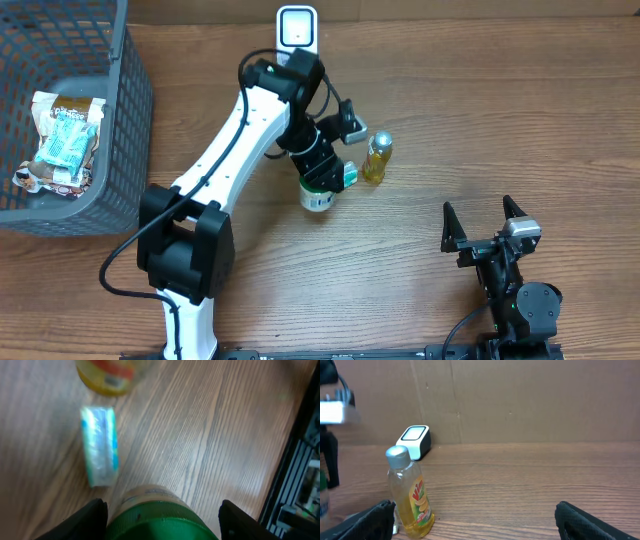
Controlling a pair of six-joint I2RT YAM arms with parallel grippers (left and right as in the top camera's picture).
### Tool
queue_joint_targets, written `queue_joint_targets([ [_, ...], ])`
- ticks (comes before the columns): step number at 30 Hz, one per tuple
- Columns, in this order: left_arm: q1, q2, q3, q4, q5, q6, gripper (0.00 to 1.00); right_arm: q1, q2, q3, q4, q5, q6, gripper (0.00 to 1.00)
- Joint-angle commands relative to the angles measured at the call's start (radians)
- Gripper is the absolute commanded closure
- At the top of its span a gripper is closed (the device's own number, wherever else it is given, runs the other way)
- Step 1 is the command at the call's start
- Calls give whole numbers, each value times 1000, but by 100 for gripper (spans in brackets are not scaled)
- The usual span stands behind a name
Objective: Scan the item barcode
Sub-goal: 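Lower the green-capped jar beside the Vim bottle and release it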
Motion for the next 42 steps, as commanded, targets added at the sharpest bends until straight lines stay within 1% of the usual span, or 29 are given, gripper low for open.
queue_joint_targets([
  [1, -7, -7, -43, 6, 27, 27, 65, -2, -8, -10, 5, 9, -5, 0],
  [5, -7, -7, -49, 17, 27, 24, 62, -2, -8, -10, 5, 9, -5, 0],
  [6, -8, -7, -53, 25, 28, 22, 59, -2, -8, -10, 5, 9, -5, 0],
  [11, -30, -7, -65, 31, 29, -20, 62, -2, -8, -10, 5, 9, -5, 0],
  [15, -80, -8, -66, 41, 28, -32, 62, -2, -8, -10, 5, 9, -5, 0],
  [26, -207, -10, -66, 139, 26, -131, 62, -2, -8, -10, 5, 9, -5, 0],
  [28, -226, -10, -66, 154, 2, -150, 63, -2, -8, -10, 5, 9, -5, 0],
  [32, -265, -10, -66, 177, -99, -187, 64, -2, -8, -10, 5, 9, -5, 0],
  [37, -296, -10, -66, 184, -155, -189, 63, -2, -8, -10, 5, 9, -5, 0],
  [42, -302, -9, -72, 270, -183, -267, 64, -2, -8, -10, 5, 9, -5, 0],
])
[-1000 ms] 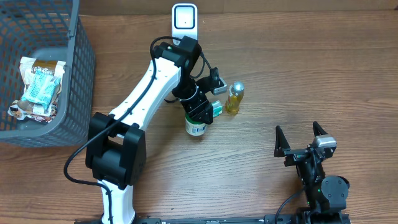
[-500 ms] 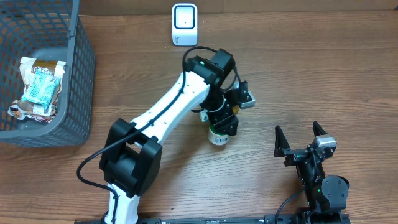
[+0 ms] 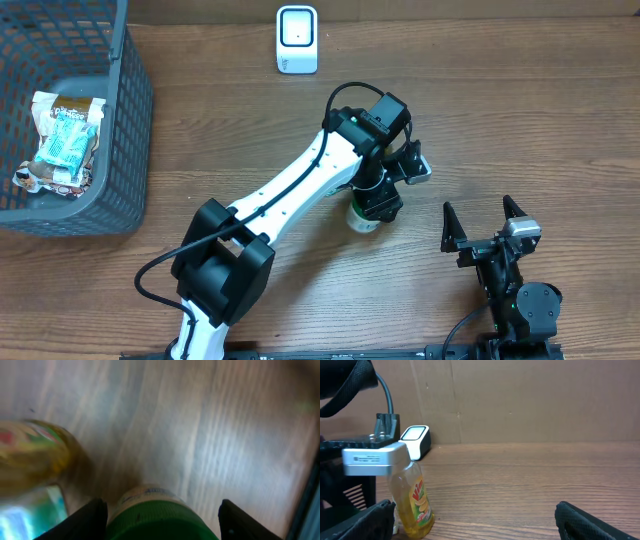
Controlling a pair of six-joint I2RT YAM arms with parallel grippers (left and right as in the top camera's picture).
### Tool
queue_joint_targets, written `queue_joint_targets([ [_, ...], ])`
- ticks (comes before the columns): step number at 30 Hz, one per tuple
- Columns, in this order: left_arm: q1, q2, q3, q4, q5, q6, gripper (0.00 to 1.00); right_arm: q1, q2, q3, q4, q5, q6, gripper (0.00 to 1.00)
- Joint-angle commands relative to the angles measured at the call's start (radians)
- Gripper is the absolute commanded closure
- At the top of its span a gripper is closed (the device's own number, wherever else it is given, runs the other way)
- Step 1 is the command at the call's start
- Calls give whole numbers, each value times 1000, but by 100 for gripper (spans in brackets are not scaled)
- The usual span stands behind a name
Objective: Scan the item barcode
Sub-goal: 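Lower the green-capped jar beside the Vim bottle and release it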
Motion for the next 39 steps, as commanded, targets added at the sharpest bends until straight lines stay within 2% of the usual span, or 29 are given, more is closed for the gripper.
queue_joint_targets([
  [1, -1, -10, -14, 52, -28, -74, 63, -2, -8, -10, 5, 10, -5, 0],
  [13, -2, -10, -22, 108, -53, -81, 63, -3, -8, -10, 5, 10, -5, 0],
  [20, -2, -10, -122, 190, -56, -93, 63, -3, -8, -10, 5, 10, -5, 0],
  [24, -2, -10, -167, 231, -112, -118, 62, -3, -8, -10, 5, 10, -5, 0],
  [25, -2, -10, -168, 230, -113, -119, 60, -3, -8, -10, 5, 10, -5, 0],
  [27, -2, -10, -168, 231, -109, -133, 43, -3, -8, -10, 5, 10, -5, 0],
  [28, -2, -10, -168, 232, -105, -133, 38, -3, -8, -10, 5, 10, -5, 0],
  [35, -2, -34, -163, 218, -64, -151, 14, -3, -8, -10, 5, 10, -5, 0],
  [39, 2, -93, -163, 218, -57, -150, 8, -3, -8, -10, 5, 10, -5, 0],
])
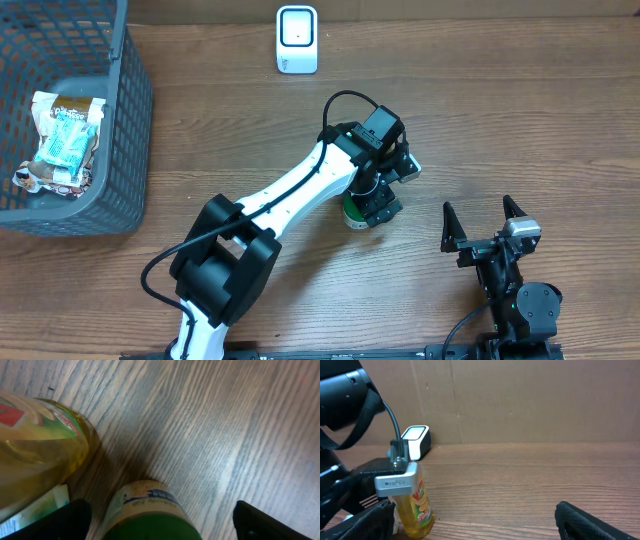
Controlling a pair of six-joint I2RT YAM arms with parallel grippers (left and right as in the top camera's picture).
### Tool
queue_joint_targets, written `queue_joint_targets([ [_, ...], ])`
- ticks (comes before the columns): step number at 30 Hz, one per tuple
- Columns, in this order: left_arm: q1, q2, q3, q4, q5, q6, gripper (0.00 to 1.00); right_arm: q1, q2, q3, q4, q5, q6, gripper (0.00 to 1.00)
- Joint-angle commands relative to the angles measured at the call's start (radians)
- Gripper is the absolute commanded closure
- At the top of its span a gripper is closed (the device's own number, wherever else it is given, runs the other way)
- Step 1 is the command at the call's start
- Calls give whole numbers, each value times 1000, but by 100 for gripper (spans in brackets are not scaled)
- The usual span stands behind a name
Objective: Scan the item barcode
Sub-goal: 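Lower the green-capped jar beside the Vim bottle and release it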
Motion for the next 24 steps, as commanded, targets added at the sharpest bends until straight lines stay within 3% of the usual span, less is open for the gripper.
queue_joint_targets([
  [1, 5, -106, -2, -5, 23, -13, 7, -3, -8, -10, 5, 10, -5, 0],
  [4, 12, -174, -2, -13, 21, -13, 0, -3, -8, -10, 5, 10, -5, 0],
  [10, 75, -303, -2, -32, -45, -13, 2, -3, -8, -10, 5, 10, -5, 0],
  [14, 147, -303, -4, -40, -49, -18, 25, -3, -8, -10, 5, 10, -5, 0],
  [17, 200, -277, -5, -40, -48, -67, 61, -3, -8, -10, 5, 10, -5, 0],
  [18, 214, -262, -5, -40, -45, -81, 63, -3, -8, -10, 5, 10, -5, 0],
  [19, 227, -245, -5, -40, -27, -81, 61, -3, -8, -10, 5, 10, -5, 0],
  [21, 239, -208, -5, -44, 24, -61, 37, -3, -8, -10, 5, 10, -5, 0],
  [22, 240, -190, -5, -50, 46, -37, 31, -3, -8, -10, 5, 10, -5, 0],
  [24, 239, -149, -5, -56, 53, 10, 30, -3, -8, -10, 5, 10, -5, 0],
])
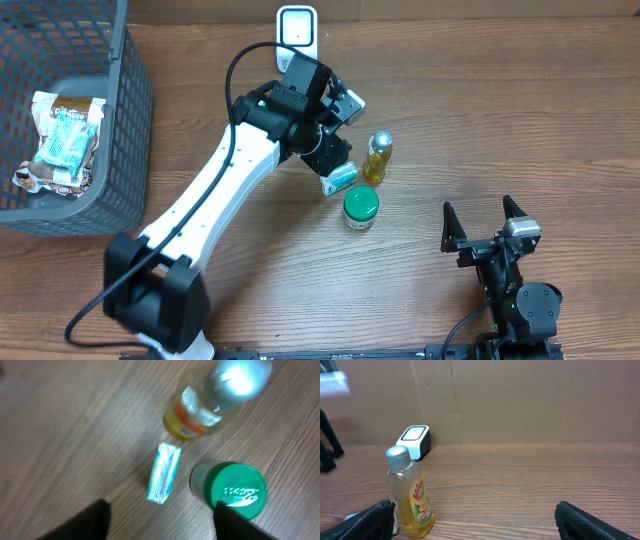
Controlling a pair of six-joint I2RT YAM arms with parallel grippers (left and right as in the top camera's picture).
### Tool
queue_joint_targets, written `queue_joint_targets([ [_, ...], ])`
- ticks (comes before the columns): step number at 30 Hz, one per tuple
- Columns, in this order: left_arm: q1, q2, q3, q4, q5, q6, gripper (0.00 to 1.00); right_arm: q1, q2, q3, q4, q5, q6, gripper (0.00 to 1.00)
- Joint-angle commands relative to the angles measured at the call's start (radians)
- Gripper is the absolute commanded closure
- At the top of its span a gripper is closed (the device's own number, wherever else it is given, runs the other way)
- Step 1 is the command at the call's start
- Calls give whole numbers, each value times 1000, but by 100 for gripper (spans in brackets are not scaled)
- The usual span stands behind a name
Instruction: Scan the item barcode
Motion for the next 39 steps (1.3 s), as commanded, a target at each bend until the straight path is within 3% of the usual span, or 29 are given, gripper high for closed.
queue_joint_targets([
  [1, -8, 94, -5, -10, 56, 64, 30, -3, -8, -10, 5, 9, -4, 0],
  [8, -9, 215, -5, -6, 55, 75, 35, -3, -8, -10, 5, 9, -4, 0],
  [20, -8, 260, -5, -12, 53, 74, 61, -3, -8, -10, 5, 9, -4, 0],
  [25, -8, 260, -5, -57, -5, 66, 63, -3, -8, -10, 5, 9, -4, 0],
  [29, -8, 260, -5, -114, -37, 67, 71, -3, -8, -10, 5, 9, -5, 0],
  [39, -8, 260, -5, -154, -71, 56, 73, -3, -8, -10, 5, 9, -4, 0],
])
